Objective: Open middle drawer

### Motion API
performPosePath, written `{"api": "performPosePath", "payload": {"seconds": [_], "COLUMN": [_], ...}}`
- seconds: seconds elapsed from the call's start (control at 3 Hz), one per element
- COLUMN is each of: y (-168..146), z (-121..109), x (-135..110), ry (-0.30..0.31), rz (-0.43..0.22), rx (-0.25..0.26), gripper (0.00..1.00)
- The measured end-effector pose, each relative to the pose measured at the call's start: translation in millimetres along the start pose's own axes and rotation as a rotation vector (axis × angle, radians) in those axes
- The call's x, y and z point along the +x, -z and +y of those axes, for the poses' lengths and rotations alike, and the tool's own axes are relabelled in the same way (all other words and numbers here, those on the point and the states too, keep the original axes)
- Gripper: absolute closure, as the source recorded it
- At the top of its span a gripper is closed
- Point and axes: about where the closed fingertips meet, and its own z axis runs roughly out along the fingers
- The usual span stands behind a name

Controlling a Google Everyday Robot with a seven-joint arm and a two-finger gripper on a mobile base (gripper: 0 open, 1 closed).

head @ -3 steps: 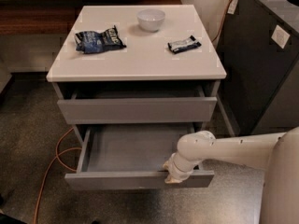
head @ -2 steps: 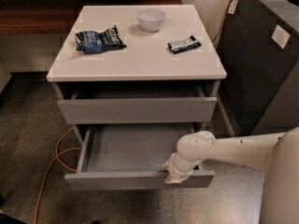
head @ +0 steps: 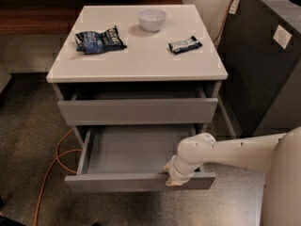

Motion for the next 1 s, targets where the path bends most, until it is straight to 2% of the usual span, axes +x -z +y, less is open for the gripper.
{"api": "performPosePath", "payload": {"seconds": [1.0], "y": [-2.0], "z": [3.4], "x": [-0.5], "ry": [0.002], "rz": [0.015], "rx": [0.012], "gripper": [1.0]}}
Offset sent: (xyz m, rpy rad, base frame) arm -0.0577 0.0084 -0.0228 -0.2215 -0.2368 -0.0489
